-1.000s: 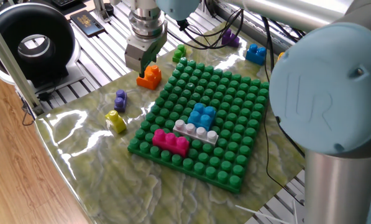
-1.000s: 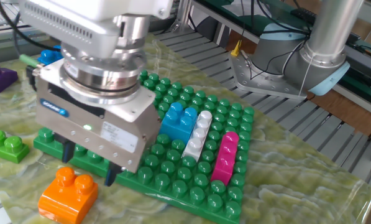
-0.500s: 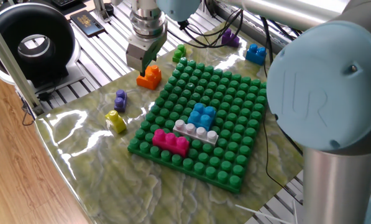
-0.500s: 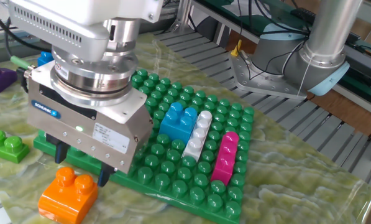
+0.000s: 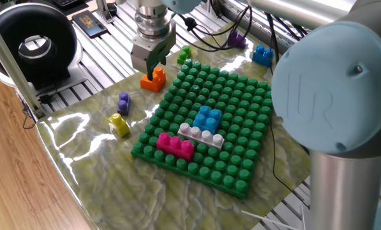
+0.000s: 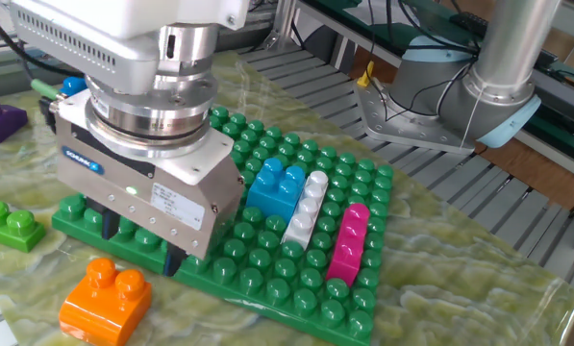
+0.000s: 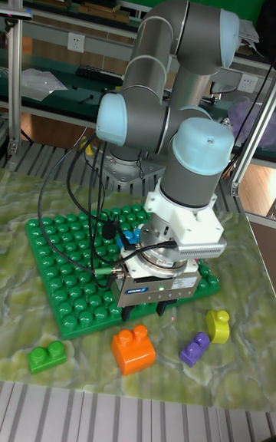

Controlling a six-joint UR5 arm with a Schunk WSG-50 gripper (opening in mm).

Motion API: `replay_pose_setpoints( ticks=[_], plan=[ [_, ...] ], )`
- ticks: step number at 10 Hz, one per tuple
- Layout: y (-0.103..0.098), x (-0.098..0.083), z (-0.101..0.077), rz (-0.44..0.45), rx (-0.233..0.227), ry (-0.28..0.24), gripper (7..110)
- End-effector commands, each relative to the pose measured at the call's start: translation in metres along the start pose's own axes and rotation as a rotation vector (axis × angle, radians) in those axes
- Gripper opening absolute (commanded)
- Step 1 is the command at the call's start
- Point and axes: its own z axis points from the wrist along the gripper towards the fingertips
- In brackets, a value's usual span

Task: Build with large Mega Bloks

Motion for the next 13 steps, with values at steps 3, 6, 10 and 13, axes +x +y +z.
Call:
replay_pose_setpoints(
  ticks=[3,6,10,13],
  plan=[
    [-0.035,-0.04,0.034,0.014,-0.001,0.028,66],
    [-0.034,-0.05,0.019,-0.018,-0.044,0.016,66],
    [-0.012,-0.044,0.026,-0.004,-0.03,-0.013,66],
    [-0.038,-0.042,0.037,-0.085,0.04,-0.055,88]
  ],
)
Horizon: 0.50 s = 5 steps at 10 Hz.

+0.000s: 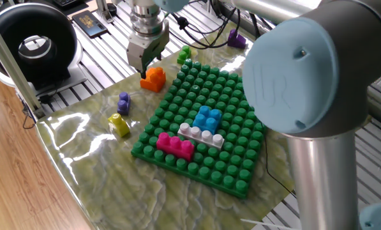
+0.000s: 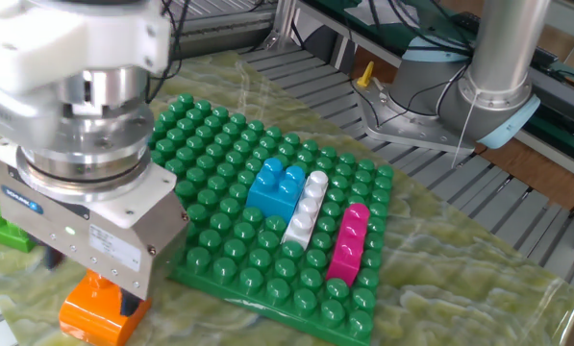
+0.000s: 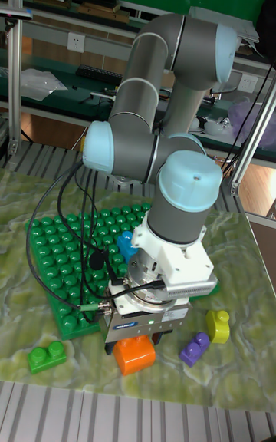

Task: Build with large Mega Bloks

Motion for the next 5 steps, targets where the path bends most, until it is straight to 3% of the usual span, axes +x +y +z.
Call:
replay_pose_setpoints(
  ticks=[1,5],
  plan=[
    [-0.002,0.003,0.001,-0.023,0.002,-0.029,88],
    [0.013,0.009,-0.009,-0.008,-0.026,-0.023,88]
  ],
)
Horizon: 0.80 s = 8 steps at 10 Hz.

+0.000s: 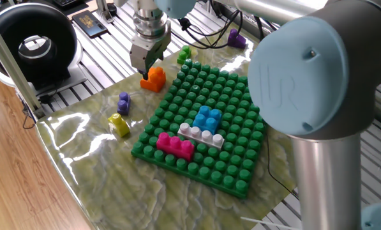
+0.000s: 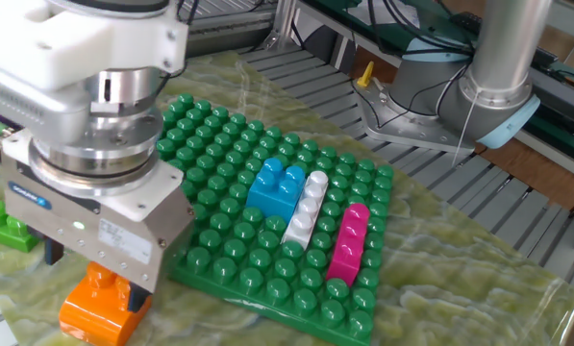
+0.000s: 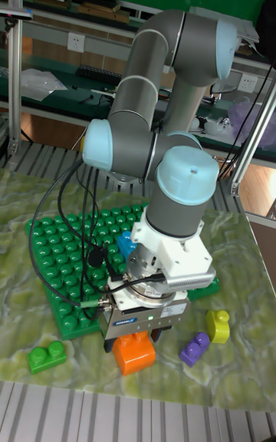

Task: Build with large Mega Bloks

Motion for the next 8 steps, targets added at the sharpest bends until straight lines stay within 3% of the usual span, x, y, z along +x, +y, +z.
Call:
replay_pose_setpoints(
  ticks=[1,5,6,8],
  plan=[
    [0.006,0.004,-0.004,0.01,-0.018,-0.005,88],
    [0.006,0.008,-0.008,-0.005,-0.03,0.0,88],
    [0.003,0.012,-0.013,-0.008,-0.012,0.001,88],
    [0.002,0.022,-0.038,-0.025,-0.034,0.013,88]
  ],
)
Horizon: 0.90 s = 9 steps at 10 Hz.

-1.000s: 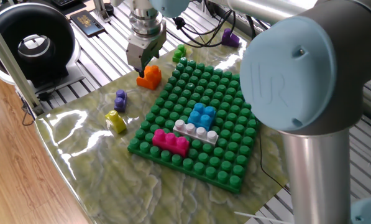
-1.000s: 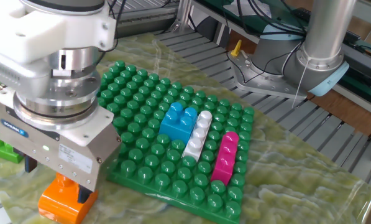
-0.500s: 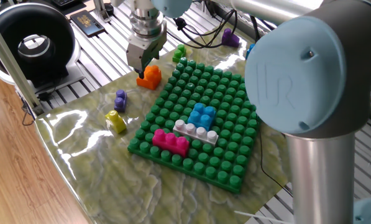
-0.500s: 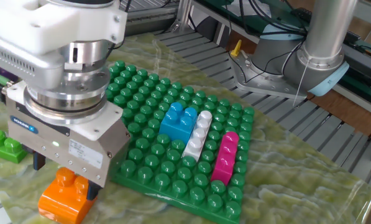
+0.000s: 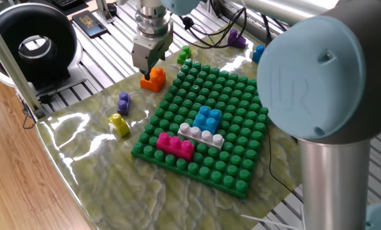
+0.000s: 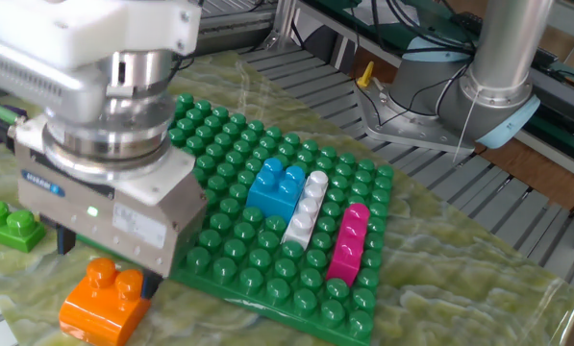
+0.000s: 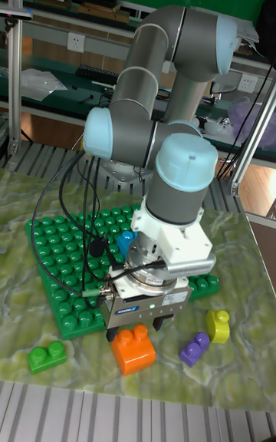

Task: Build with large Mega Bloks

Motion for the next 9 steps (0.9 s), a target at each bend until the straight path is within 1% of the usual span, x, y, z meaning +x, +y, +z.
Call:
replay_pose_setpoints(
  ticks=[1,2,4,5,6,7,9],
  plan=[
    [-0.006,0.009,-0.017,-0.02,-0.009,0.008,88],
    [-0.011,0.008,-0.011,-0.03,-0.004,0.001,88],
    [-0.024,0.014,-0.012,-0.051,-0.008,-0.002,88],
    [-0.038,0.017,-0.014,-0.084,0.002,-0.004,66],
    [-0.07,0.014,-0.011,-0.14,0.062,-0.011,66],
    [-0.089,0.009,-0.007,-0.174,0.086,-0.021,66],
    [-0.105,-0.001,-0.002,-0.201,0.094,-0.047,66]
  ],
)
